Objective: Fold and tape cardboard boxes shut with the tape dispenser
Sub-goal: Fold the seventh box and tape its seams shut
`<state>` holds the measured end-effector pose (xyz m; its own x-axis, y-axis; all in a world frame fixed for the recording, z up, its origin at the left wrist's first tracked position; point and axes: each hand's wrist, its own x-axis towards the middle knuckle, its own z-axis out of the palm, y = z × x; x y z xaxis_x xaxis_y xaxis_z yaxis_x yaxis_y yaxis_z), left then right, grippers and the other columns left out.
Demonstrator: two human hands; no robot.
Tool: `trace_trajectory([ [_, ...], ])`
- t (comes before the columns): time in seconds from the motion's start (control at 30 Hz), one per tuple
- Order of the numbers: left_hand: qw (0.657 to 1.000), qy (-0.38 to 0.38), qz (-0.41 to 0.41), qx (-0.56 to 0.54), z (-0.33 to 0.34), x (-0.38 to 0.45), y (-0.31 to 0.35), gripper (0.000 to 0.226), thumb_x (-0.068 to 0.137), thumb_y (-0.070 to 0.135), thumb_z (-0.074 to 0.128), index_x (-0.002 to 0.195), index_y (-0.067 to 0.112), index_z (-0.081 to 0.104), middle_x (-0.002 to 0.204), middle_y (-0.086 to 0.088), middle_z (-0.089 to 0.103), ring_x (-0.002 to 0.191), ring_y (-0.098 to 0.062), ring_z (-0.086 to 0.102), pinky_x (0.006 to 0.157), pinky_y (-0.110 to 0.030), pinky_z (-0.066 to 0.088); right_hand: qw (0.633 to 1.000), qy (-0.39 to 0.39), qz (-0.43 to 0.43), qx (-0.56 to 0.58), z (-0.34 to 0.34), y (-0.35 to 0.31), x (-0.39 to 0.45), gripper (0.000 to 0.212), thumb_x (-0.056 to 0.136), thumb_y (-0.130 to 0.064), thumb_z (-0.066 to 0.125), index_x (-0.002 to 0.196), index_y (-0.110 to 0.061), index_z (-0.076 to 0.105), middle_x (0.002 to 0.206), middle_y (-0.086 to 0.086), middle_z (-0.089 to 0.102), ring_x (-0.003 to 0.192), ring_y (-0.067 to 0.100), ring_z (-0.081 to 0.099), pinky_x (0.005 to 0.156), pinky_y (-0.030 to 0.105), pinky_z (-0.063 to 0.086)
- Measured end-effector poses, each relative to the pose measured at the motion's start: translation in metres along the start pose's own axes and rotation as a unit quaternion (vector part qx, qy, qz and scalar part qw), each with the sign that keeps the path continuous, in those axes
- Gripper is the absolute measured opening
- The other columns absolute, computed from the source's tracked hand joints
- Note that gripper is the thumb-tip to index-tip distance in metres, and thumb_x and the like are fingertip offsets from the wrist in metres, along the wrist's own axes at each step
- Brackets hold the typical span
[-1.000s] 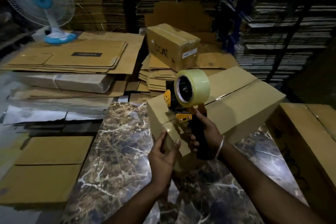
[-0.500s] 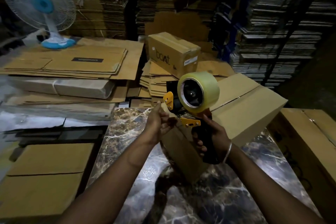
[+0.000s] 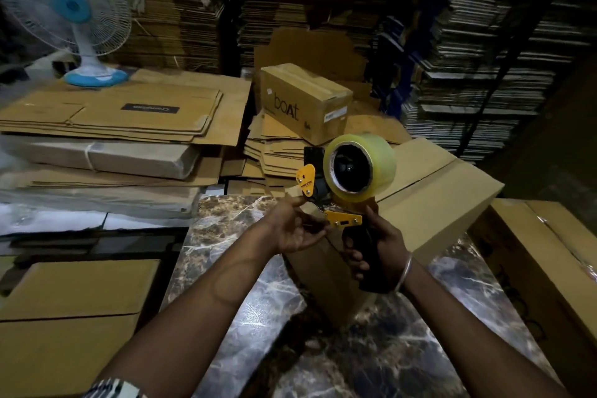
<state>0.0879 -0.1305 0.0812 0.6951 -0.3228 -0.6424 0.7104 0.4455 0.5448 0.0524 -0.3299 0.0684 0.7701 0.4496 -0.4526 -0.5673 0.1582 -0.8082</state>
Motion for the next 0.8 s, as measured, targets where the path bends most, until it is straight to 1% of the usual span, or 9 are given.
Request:
trace_trajectory([
  [0.07,0.999,-0.026,-0.026,0.037,0.001,0.0,0.0,0.063,0.101,0.052,0.039,0.108,-0.008,0.059,0.095,-0.021,0.066,0.08,-0.028,0.068,0.057,-0.028,0.06,1.0,-0.006,-0.005,0.001,-0.001,0.002,0.001,0.068,0.079,-0.077,0.047,0.069,-0.01,0.053,0.057,0.003,0.036,0.039,0.015,0.029,0.043,0.025,0.022],
  [0.13,0.998,-0.042,-0.031,0.043,0.003,0.0,0.003,0.057,0.1,0.05,0.041,0.105,-0.004,0.06,0.092,-0.019,0.068,0.073,-0.026,0.071,0.057,-0.027,0.059,1.0,-0.007,-0.005,0.0,-0.001,0.002,0.0,0.068,0.075,-0.078,0.052,0.069,-0.01,0.053,0.057,0.004,0.036,0.039,0.015,0.029,0.043,0.025,0.023],
  [0.23,1.0,-0.011,0.006,-0.001,0.003,0.003,0.007,0.034,0.102,0.033,0.048,0.098,0.0,0.058,0.077,-0.016,0.069,0.061,-0.025,0.071,0.054,-0.028,0.06,1.0,-0.014,-0.004,-0.003,0.0,-0.001,-0.002,0.069,0.07,-0.079,0.057,0.067,-0.01,0.052,0.058,0.003,0.034,0.04,0.015,0.027,0.044,0.026,0.021],
  [0.3,0.999,0.016,0.032,-0.017,-0.002,0.009,0.011,0.025,0.104,0.02,0.047,0.094,0.0,0.058,0.062,-0.014,0.068,0.054,-0.023,0.071,0.049,-0.025,0.059,1.0,-0.029,-0.003,0.0,0.0,-0.003,-0.002,0.072,0.062,-0.08,0.067,0.068,-0.01,0.052,0.059,0.004,0.035,0.04,0.015,0.028,0.044,0.026,0.02],
  [0.4,0.998,0.048,0.049,0.008,-0.012,0.018,0.017,0.02,0.104,0.009,0.048,0.093,-0.003,0.06,0.065,-0.014,0.07,0.054,-0.018,0.071,0.046,-0.021,0.056,0.999,-0.041,0.005,0.0,-0.002,-0.004,-0.002,0.075,0.056,-0.08,0.074,0.069,-0.009,0.051,0.058,0.004,0.036,0.038,0.015,0.03,0.045,0.028,0.019],
  [0.47,0.994,0.072,0.064,0.053,-0.013,0.022,0.022,0.017,0.101,0.002,0.049,0.089,-0.001,0.061,0.061,-0.01,0.07,0.051,-0.014,0.069,0.046,-0.018,0.055,0.999,-0.034,0.018,-0.005,-0.003,-0.003,-0.001,0.074,0.059,-0.081,0.071,0.07,-0.01,0.052,0.059,0.003,0.037,0.038,0.015,0.031,0.044,0.026,0.02],
  [0.6,0.966,0.115,0.089,0.212,-0.013,0.028,0.035,0.029,0.099,-0.001,0.051,0.072,0.009,0.055,0.047,0.001,0.061,0.04,-0.002,0.057,0.046,-0.012,0.047,0.997,0.026,0.061,-0.032,-0.001,0.0,0.001,0.069,0.075,-0.08,0.051,0.072,-0.011,0.052,0.061,0.003,0.035,0.038,0.015,0.031,0.041,0.022,0.027],
  [0.7,0.945,0.113,0.097,0.29,-0.014,0.029,0.045,0.029,0.098,0.006,0.055,0.07,0.013,0.055,0.057,0.001,0.062,0.046,-0.002,0.057,0.045,-0.012,0.046,0.995,0.054,0.067,-0.052,0.009,-0.002,0.0,0.066,0.074,-0.078,0.049,0.073,-0.012,0.05,0.061,0.003,0.036,0.04,0.015,0.03,0.043,0.023,0.023],
  [0.8,0.926,0.131,0.115,0.335,-0.009,0.032,0.053,0.032,0.097,0.005,0.055,0.066,0.013,0.053,0.055,-0.002,0.059,0.041,-0.005,0.055,0.042,-0.016,0.044,0.993,0.084,0.063,-0.044,0.019,-0.005,-0.001,0.063,0.077,-0.077,0.048,0.075,-0.013,0.05,0.06,0.003,0.037,0.042,0.015,0.028,0.046,0.025,0.02],
])
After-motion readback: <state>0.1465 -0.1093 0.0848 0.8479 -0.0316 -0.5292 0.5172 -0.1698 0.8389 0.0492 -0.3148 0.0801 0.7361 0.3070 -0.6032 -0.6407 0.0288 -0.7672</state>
